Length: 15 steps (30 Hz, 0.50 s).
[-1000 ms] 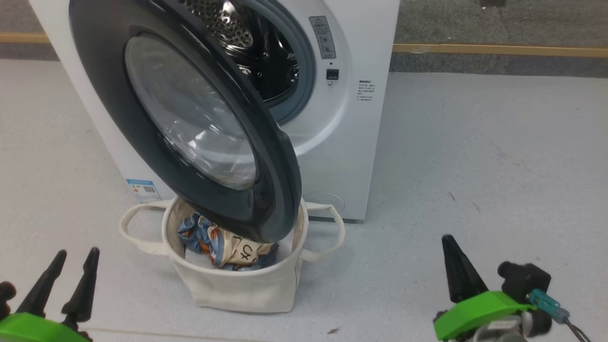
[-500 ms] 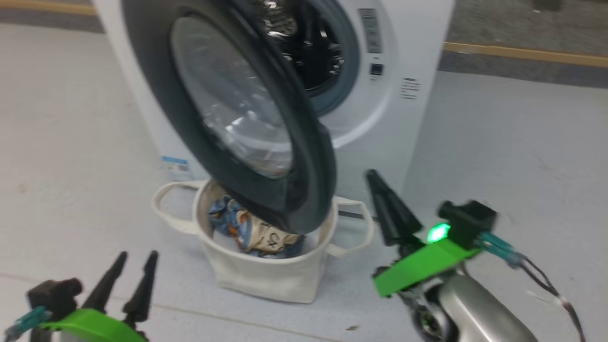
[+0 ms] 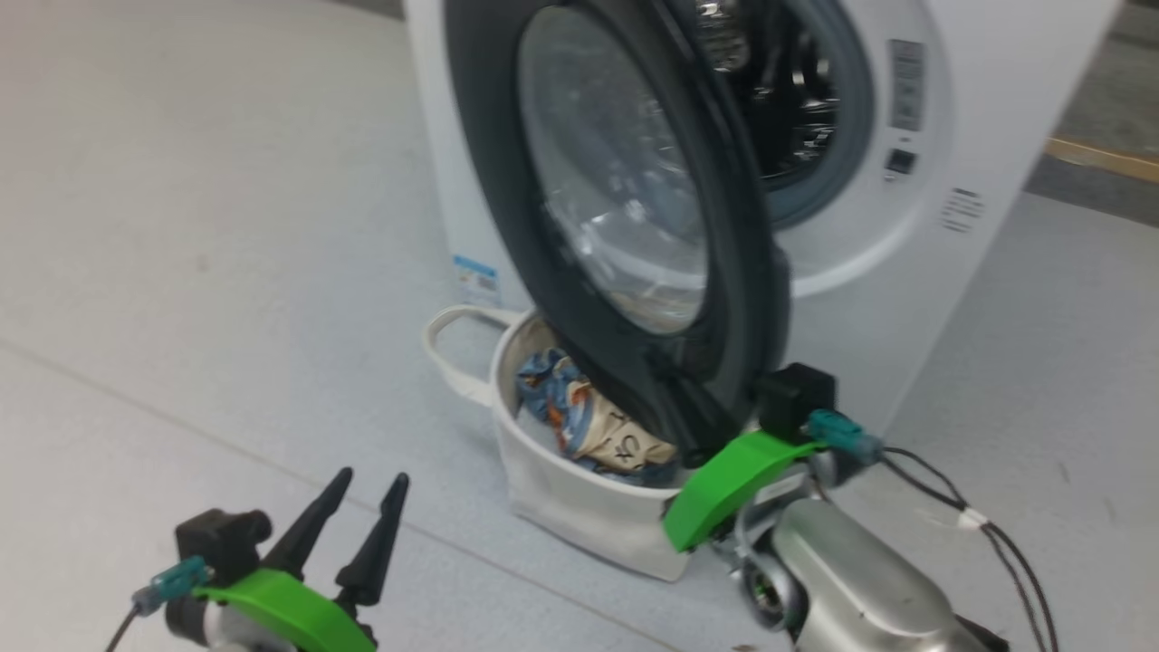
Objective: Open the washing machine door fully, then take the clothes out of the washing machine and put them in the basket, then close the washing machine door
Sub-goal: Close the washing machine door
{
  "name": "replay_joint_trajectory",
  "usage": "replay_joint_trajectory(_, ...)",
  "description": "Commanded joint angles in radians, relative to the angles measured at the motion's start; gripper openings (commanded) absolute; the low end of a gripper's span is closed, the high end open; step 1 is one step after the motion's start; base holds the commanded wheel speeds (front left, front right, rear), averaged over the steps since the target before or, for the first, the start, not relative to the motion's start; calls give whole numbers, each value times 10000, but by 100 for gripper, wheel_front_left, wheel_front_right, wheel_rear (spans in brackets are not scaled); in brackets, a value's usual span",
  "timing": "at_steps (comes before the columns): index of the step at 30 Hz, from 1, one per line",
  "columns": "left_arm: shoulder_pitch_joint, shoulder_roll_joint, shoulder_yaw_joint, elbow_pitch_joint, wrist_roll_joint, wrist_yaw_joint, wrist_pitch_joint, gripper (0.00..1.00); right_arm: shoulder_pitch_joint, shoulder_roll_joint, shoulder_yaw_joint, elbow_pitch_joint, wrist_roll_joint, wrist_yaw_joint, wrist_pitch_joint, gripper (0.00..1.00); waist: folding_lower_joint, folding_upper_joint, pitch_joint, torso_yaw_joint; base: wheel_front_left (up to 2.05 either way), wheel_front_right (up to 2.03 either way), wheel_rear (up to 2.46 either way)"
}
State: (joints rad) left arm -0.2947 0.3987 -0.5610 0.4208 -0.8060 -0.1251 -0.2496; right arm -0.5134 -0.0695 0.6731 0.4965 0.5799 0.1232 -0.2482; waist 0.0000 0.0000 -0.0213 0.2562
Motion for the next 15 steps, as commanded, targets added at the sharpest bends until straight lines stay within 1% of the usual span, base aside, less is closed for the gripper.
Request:
replay_joint_trajectory(1,-737,131,276,-204,132,-55,-122,100,-426,182,-150,-121,193,75,-115,0,0,0,178,332,0,0,0)
replay_joint_trajectory(4,-876,1,89,-135,108,-55,-122,100,-393,188,-591,4,772,75,-129,0,0,0,363,456,0,0,0)
replay_joint_trajectory(7,-983,-149,-7,-57,139,-55,-122,100,-434,190,-1262,227,877,75,-132,0,0,0,558,501,0,0,0)
replay_joint_trajectory(10,-1027,-308,-109,-24,165,-56,-122,100,-561,190,-1898,557,546,75,-133,0,0,0,677,521,0,0,0)
replay_joint_trajectory(15,-1050,-470,-125,-41,252,-56,-122,100,-709,191,-2796,640,141,75,-134,0,0,0,843,492,0,0,0)
